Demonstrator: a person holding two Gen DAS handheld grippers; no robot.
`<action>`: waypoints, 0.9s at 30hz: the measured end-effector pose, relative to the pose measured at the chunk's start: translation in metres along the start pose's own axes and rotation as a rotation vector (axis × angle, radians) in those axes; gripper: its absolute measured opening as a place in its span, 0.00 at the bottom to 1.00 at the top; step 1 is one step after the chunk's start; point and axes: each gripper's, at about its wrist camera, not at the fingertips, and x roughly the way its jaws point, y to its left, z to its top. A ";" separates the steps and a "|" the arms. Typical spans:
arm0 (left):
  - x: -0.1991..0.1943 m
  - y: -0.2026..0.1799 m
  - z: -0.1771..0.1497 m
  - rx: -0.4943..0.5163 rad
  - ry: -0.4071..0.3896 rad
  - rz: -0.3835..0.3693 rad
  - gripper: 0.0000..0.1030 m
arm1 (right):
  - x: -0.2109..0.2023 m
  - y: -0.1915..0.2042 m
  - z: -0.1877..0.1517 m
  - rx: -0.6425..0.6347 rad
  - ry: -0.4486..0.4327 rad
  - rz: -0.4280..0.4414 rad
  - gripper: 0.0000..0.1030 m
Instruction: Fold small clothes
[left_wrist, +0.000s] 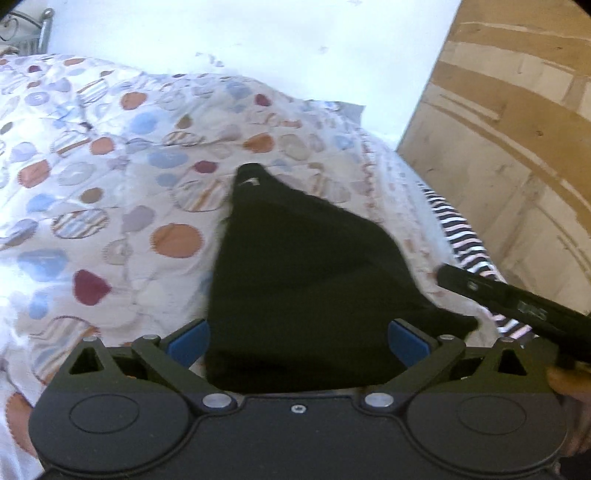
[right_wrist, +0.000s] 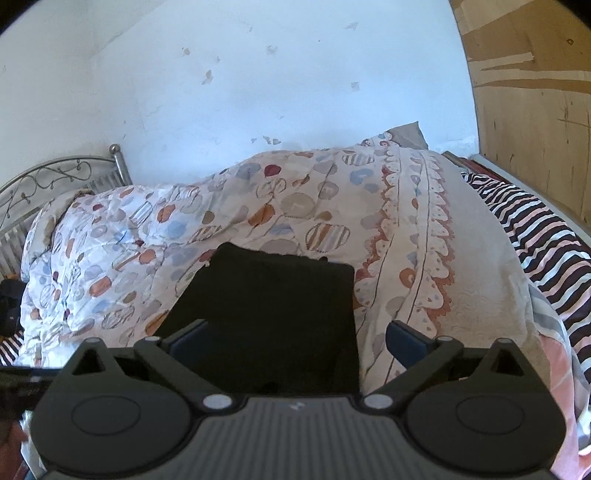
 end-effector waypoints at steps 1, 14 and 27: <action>0.002 0.006 0.001 -0.003 0.004 0.013 0.99 | 0.002 0.000 -0.003 0.004 0.006 -0.002 1.00; 0.083 0.062 0.052 0.148 0.079 -0.040 0.99 | 0.074 -0.045 -0.013 0.125 0.215 0.156 1.00; 0.167 0.073 0.077 0.192 0.234 -0.242 0.95 | 0.150 -0.085 0.031 0.102 0.216 0.282 1.00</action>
